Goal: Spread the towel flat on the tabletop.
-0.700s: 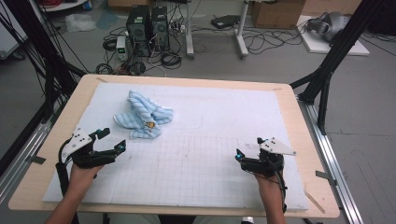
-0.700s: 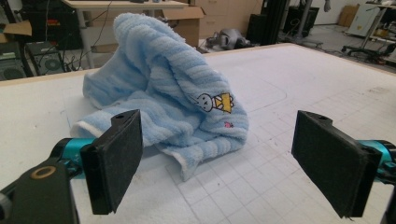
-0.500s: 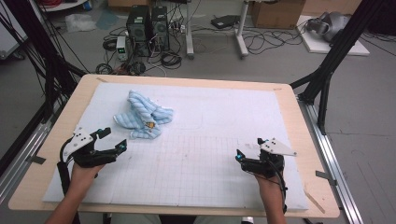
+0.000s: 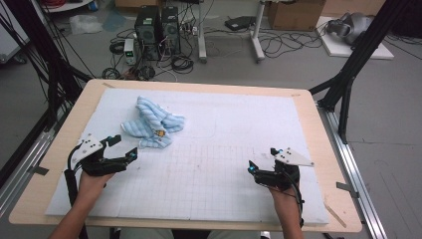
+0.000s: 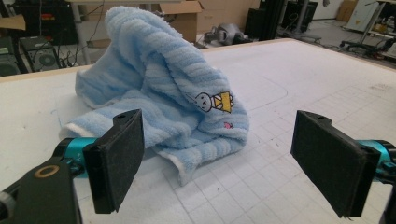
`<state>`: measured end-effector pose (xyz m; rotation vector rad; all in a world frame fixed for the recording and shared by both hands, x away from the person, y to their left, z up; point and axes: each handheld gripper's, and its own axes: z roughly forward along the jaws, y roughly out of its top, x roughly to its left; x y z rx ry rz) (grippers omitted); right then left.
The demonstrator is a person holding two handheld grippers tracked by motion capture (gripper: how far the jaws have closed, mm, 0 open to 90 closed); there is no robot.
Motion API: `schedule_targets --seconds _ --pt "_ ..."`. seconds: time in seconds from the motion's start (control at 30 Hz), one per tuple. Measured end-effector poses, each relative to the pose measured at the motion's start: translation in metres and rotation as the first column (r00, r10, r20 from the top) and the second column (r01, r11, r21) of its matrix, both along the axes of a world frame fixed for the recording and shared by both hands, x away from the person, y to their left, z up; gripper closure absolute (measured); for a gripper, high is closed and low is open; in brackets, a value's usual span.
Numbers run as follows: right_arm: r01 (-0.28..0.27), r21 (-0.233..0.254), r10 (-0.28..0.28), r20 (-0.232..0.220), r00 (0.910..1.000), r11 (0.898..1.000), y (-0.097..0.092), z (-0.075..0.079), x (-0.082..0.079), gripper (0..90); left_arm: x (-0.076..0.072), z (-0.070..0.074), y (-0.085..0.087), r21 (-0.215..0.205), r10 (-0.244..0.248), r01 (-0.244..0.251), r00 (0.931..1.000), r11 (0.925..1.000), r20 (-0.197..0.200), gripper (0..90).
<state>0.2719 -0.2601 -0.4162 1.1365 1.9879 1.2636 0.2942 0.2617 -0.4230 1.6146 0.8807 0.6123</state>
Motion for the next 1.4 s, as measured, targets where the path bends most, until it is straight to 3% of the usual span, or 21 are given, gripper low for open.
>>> schedule_targets --seconds 0.2,0.43,0.6,0.7,0.77,0.97,1.03,1.07,1.2,1.27,1.3,1.33,1.37,1.4 --pt "-0.006 0.02 0.006 0.01 0.9999 1.0 0.005 0.001 0.0 10.2 0.01 0.007 0.0 -0.003 -0.015 0.015 0.9997 0.9999 -0.018 18.5" --pt "-0.063 -0.025 0.062 -0.018 0.9979 0.998 0.019 -0.005 0.005 10.2 0.036 0.026 -0.007 -0.009 -0.028 0.027 0.9987 0.9996 -0.044 19.4" --pt "-0.075 -0.027 0.075 -0.026 0.9969 0.997 0.02 -0.005 0.005 10.3 0.054 0.036 -0.018 0.019 -0.026 0.027 0.9984 0.9995 -0.05 20.8" --pt "-0.076 -0.025 0.075 -0.03 0.9968 0.997 0.02 -0.006 0.005 10.3 0.064 0.037 -0.027 0.068 0.009 -0.003 0.997 0.9977 -0.077 22.6" --pt "-0.076 -0.029 0.075 -0.032 0.9967 0.997 0.02 -0.006 0.004 10.3 0.07 0.034 -0.031 0.075 0.027 -0.021 0.9959 0.997 -0.086 24.6" --pt "-0.073 -0.03 0.072 -0.039 0.9966 0.997 0.02 -0.007 0.003 10.3 0.09 0.022 -0.046 0.093 0.041 -0.025 0.9845 0.9954 -0.171 23.9" --pt "-0.074 -0.03 0.073 -0.044 0.9964 0.997 0.021 -0.008 0.004 10.3 0.095 0.018 -0.051 0.113 0.042 -0.021 0.9811 0.9933 -0.189 24.1" --pt "-0.076 -0.03 0.074 -0.048 0.9961 0.997 0.021 -0.008 0.004 10.3 0.099 0.013 -0.057 0.145 0.05 -0.018 0.9743 0.9893 -0.22 24.7" --pt "-0.078 -0.034 0.076 -0.048 0.9959 0.996 0.022 -0.009 0.005 10.3 0.105 0.006 -0.064 0.162 0.046 -0.006 0.9674 0.9868 -0.249 35.3" --pt "-0.078 -0.034 0.076 -0.052 0.9958 0.996 0.022 -0.009 0.005 10.3 0.106 0.003 -0.067 0.176 0.037 0.007 0.9674 0.9843 -0.25 40.6" --pt "-0.078 -0.035 0.076 -0.056 0.9955 0.996 0.022 -0.01 0.005 10.3 0.107 0.001 -0.069 0.19 0.033 0.016 0.9677 0.9816 -0.25 60.4" --pt "-0.078 -0.035 0.076 -0.056 0.9955 0.996 0.022 -0.01 0.005 10.3 0.107 0.0 -0.07 0.199 0.026 0.024 0.969 0.9797 -0.245 60.4" --pt "-0.077 -0.037 0.074 -0.06 0.9954 0.996 0.022 -0.01 0.005 10.3 0.106 0.0 -0.071 0.202 0.018 0.031 0.9708 0.979 -0.239 75.8" --pt "-0.077 -0.037 0.074 -0.06 0.9954 0.996 0.022 -0.01 0.005 10.3 0.105 0.001 -0.071 0.193 0.004 0.042 0.9731 0.9803 -0.23 75.8"
